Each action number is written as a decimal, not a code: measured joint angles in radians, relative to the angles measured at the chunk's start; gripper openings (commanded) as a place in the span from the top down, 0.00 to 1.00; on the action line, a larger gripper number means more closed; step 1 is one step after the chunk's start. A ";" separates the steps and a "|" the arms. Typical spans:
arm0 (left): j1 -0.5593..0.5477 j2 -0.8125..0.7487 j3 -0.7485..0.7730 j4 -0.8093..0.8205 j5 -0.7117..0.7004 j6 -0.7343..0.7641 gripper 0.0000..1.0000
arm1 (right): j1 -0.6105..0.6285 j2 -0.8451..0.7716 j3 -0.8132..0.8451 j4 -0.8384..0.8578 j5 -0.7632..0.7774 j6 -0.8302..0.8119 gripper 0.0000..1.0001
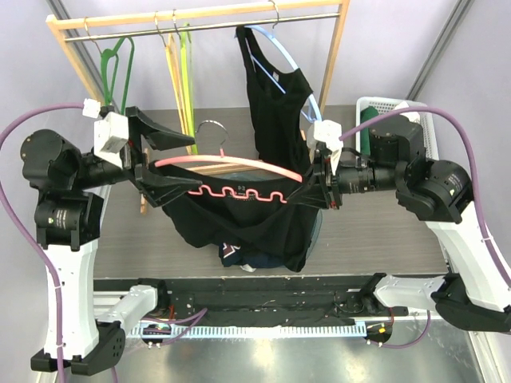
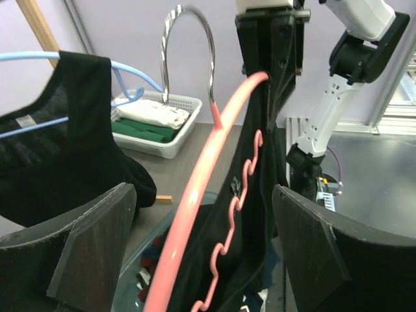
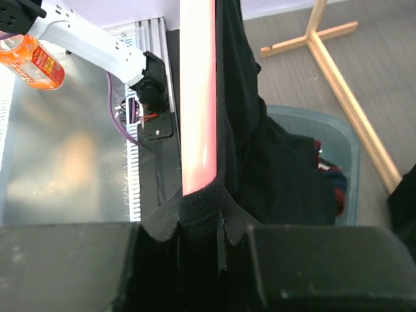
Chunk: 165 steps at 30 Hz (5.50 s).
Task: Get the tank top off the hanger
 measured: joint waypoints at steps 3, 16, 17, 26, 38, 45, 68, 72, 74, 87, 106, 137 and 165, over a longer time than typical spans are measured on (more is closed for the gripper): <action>0.000 0.000 -0.013 -0.003 0.016 -0.003 0.22 | 0.000 0.030 0.049 -0.002 -0.005 -0.017 0.99; 0.005 -0.004 -0.019 0.002 0.040 0.008 0.66 | 0.007 0.054 0.077 -0.018 -0.038 -0.044 0.98; 0.005 -0.005 -0.023 0.002 0.039 0.010 0.70 | 0.007 0.054 0.077 -0.016 -0.036 -0.044 0.94; 0.004 -0.007 -0.064 -0.004 0.024 0.148 0.98 | 0.005 -0.020 -0.101 0.161 0.075 -0.028 0.99; -0.027 0.015 -0.062 -0.035 -0.108 0.383 1.00 | 0.003 -0.065 -0.210 0.354 0.223 0.002 0.25; -0.030 0.046 -0.022 -0.038 -0.218 0.443 1.00 | 0.003 -0.167 -0.324 0.491 0.365 0.027 0.00; -0.027 0.004 -0.058 -0.032 -0.285 0.479 1.00 | 0.003 -0.464 -0.759 0.890 0.731 0.455 0.24; -0.026 -0.019 -0.083 -0.034 -0.290 0.494 1.00 | 0.003 -0.377 -0.763 0.948 0.694 0.523 0.28; -0.026 -0.023 -0.084 -0.034 -0.291 0.502 1.00 | 0.003 -0.347 -0.769 0.970 0.666 0.552 0.30; -0.026 -0.034 -0.090 -0.034 -0.289 0.503 1.00 | 0.003 -0.378 -0.827 1.035 0.614 0.638 0.64; -0.027 -0.068 -0.166 -0.037 -0.290 0.503 1.00 | 0.003 -0.496 -0.759 1.014 0.816 0.566 0.99; -0.109 0.071 -0.068 -0.021 -0.254 0.567 1.00 | 0.006 -0.517 -0.648 0.518 0.826 0.361 0.19; -0.371 0.033 -0.146 -0.010 -0.241 1.011 1.00 | 0.006 -0.043 -0.033 0.323 0.240 0.108 0.29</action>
